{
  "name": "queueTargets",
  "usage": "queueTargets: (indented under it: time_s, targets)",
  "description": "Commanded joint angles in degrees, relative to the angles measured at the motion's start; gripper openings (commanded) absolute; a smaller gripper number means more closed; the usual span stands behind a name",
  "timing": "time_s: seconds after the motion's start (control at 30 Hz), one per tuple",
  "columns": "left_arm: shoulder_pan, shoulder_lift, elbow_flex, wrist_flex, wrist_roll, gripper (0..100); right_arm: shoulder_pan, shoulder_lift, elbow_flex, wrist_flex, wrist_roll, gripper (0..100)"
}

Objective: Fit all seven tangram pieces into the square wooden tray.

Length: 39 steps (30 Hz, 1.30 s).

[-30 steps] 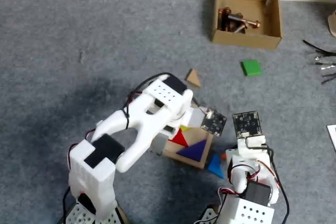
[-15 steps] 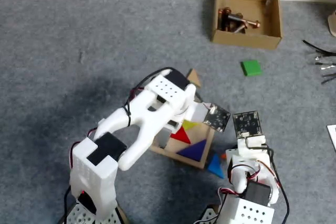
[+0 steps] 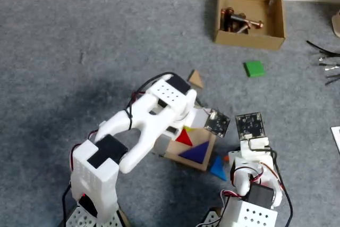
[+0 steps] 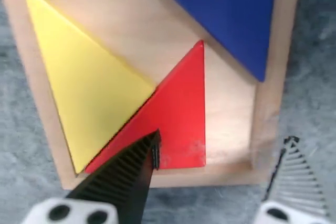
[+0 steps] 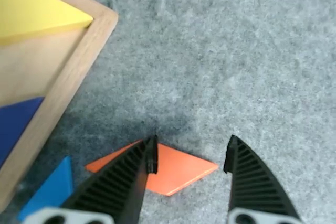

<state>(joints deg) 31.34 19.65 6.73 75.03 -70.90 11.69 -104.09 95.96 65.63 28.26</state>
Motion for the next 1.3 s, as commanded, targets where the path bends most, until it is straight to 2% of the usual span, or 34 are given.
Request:
queueTargets:
  time_s: [0.0, 0.2, 0.43, 0.7, 0.8, 0.87, 1.07, 1.27]
  targets:
    - [0.13, -0.31, 1.10, 0.70, 0.70, 33, -1.10, -0.66, 5.93, -1.36, 0.79, 20.3]
    - [1.10, -0.31, 1.80, 6.33, 0.70, 33, -1.10, -0.66, 5.93, -1.36, 0.79, 20.3]
    - [1.01, -0.92, 1.27, 6.77, 0.70, 33, -1.10, -0.66, 5.93, -1.36, 0.79, 20.3]
    - [1.10, -8.48, -5.76, 13.98, 0.35, 33, -1.10, -0.66, 5.93, -1.36, 0.79, 20.3]
    - [1.10, -9.19, -6.64, 13.80, -0.62, 33, -1.10, -0.66, 5.93, -1.36, 0.79, 20.3]
    - [1.10, -7.69, -6.02, 11.43, -3.69, 33, -1.10, -0.66, 5.93, -1.36, 0.79, 20.3]
    - [1.10, 1.10, -8.48, 3.69, -6.33, 33, -1.10, -0.66, 5.93, -1.36, 0.79, 20.3]
    - [0.92, 7.69, -14.46, 2.11, -6.59, 33, -1.10, -0.66, 5.93, -1.36, 0.88, 20.3]
